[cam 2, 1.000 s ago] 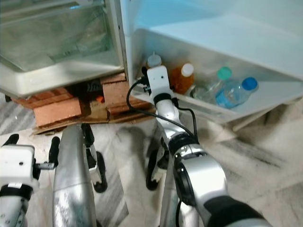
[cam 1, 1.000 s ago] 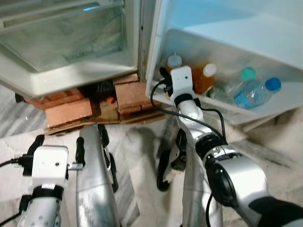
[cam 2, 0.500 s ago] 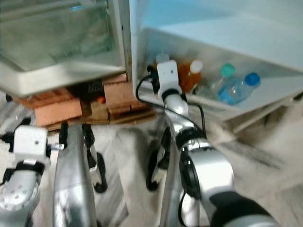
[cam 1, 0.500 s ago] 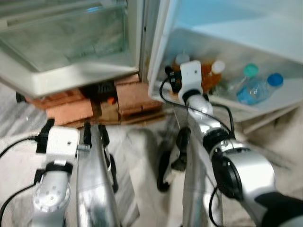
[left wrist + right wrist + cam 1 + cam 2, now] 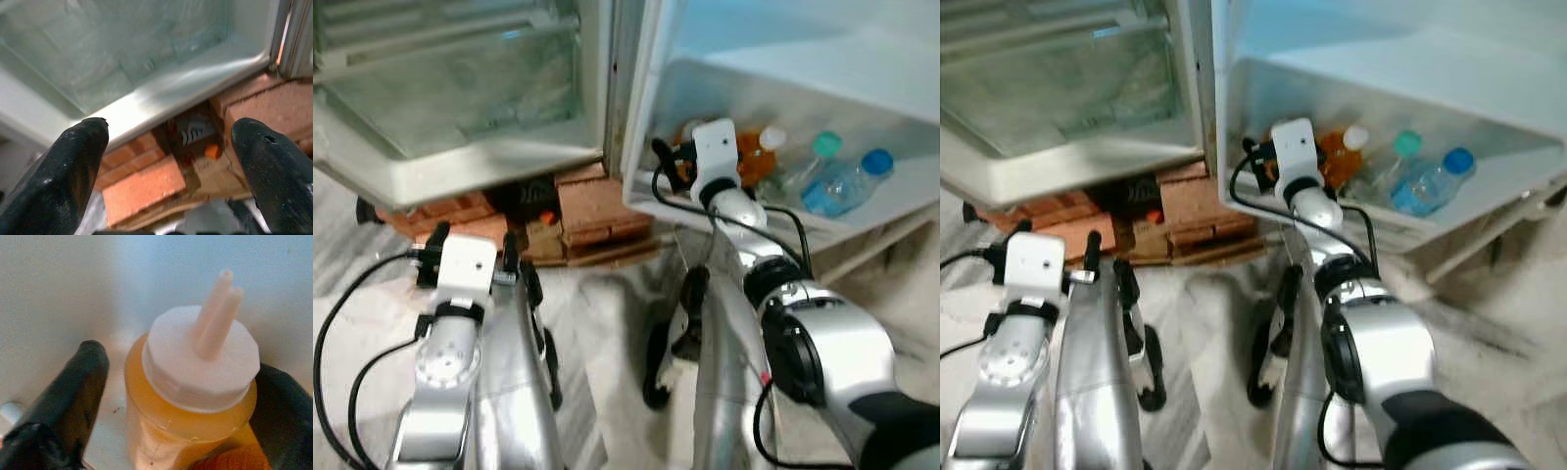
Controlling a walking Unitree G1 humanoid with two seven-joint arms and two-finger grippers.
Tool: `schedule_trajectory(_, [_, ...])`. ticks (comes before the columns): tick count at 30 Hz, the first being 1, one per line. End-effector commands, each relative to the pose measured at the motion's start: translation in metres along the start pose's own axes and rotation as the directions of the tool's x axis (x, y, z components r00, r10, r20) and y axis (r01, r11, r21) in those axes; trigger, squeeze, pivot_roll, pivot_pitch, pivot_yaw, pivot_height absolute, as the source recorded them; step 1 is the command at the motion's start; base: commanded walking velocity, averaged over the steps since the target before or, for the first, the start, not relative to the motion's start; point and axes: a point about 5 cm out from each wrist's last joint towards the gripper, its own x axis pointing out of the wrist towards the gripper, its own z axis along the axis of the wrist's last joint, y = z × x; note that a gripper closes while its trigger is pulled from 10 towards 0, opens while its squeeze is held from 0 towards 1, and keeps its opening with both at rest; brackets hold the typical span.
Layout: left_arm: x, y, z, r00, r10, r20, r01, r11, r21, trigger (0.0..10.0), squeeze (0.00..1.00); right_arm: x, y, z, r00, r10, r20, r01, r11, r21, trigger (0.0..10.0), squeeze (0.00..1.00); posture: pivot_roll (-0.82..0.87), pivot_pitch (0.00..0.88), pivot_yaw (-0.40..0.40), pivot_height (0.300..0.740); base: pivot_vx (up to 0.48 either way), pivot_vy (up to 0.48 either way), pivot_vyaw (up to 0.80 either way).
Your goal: Restocking fridge
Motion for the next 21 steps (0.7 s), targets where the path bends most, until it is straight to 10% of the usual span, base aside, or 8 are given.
schedule_trajectory(1, [-0.002, -0.003, -0.008, 1.0, -0.007, -0.024, 0.007, 1.0, -0.005, 10.0, 0.0, 0.007, -0.016, 0.028, 0.992, -0.045, 0.116, 0.046, 0.999, -0.012, 10.0, 1.0, 0.19, 0.175, -0.049, 0.5, 0.0, 0.0, 0.0])
schedule_trajectory(21, [-0.001, -0.014, -0.021, 1.0, 0.0, -0.024, -0.001, 0.999, -0.049, 10.0, 0.0, -0.046, -0.027, 0.002, 0.95, -0.071, 0.303, 0.065, 0.997, 0.029, 10.0, 1.0, 0.1, 0.087, -0.036, 0.5, 0.0, 0.0, 0.0])
